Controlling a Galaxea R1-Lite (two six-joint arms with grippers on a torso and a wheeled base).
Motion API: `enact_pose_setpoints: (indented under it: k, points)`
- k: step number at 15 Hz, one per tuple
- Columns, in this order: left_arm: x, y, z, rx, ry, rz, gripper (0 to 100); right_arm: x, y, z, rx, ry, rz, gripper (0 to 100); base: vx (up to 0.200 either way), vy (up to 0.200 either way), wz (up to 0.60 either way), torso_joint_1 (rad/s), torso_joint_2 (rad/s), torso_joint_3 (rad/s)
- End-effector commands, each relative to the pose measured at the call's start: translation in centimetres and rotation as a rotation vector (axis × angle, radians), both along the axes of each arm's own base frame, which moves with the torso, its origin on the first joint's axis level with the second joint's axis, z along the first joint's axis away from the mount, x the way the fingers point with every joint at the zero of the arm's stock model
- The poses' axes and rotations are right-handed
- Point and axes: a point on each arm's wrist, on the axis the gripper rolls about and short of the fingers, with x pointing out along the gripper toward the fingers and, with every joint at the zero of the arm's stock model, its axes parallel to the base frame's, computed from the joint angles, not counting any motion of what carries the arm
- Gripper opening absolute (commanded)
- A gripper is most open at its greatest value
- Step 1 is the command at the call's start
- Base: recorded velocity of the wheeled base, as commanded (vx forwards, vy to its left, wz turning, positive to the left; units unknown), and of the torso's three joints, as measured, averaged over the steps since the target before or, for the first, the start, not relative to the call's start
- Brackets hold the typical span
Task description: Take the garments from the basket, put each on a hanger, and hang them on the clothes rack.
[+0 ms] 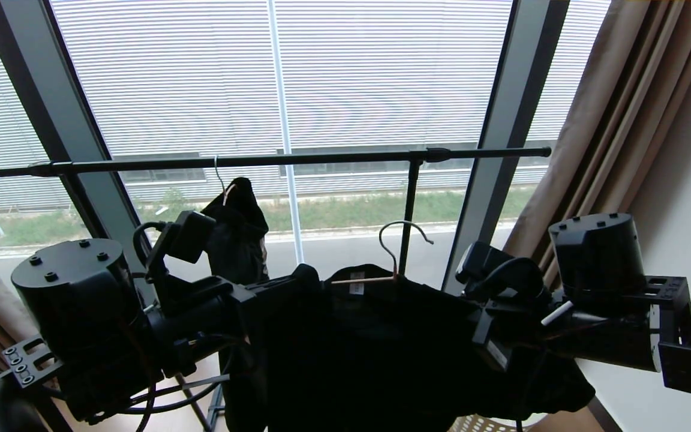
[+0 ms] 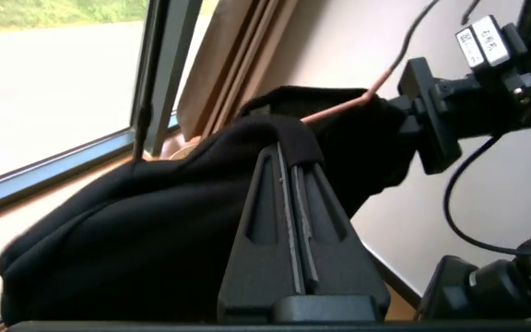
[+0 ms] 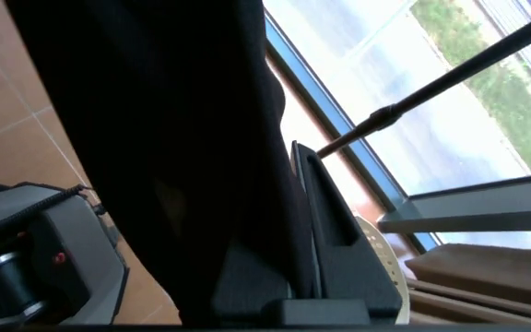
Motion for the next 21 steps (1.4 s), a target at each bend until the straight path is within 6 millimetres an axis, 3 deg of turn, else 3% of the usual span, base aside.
enact_pose_setpoints:
  k: [1,3,9,12,15,18,21]
  points:
    - [0.3,-0.1,0.3,-0.001,-0.005,0.016,0,-0.7,0.6,-1.5,-0.026,0.013,0.012,0,0.000,0.000,0.00,0.000,0.00,0.000]
    - [0.3,-0.2,0.2,0.005,0.002,0.025,0,-1.2,1.5,-2.0,-0.029,-0.008,0.033,0,0.000,0.000,0.00,0.000,0.00,0.000]
    - [0.5,-0.3,0.4,0.004,-0.004,0.040,0,-0.2,3.3,-5.6,-0.089,-0.100,-0.075,0,0.000,0.000,0.00,0.000,0.00,0.000]
    - [0.6,-0.4,0.0,0.012,0.007,0.048,0,-0.2,3.3,-5.2,-0.068,-0.117,-0.073,0,0.000,0.000,0.00,0.000,0.00,0.000]
    - [2.7,-0.6,-1.3,0.046,0.038,0.159,0,-0.7,3.0,-3.4,0.013,-0.206,-0.078,0,0.000,0.000,0.00,0.000,0.00,0.000]
    - [4.5,0.6,-1.5,0.069,0.020,0.250,0,-1.8,2.0,-2.3,0.028,-0.236,-0.074,0,0.000,0.000,0.00,0.000,0.00,0.000]
    - [4.9,1.5,-1.2,0.072,0.004,0.282,0,-2.0,1.7,-1.8,0.020,-0.266,-0.062,0,0.000,0.000,0.00,0.000,0.00,0.000]
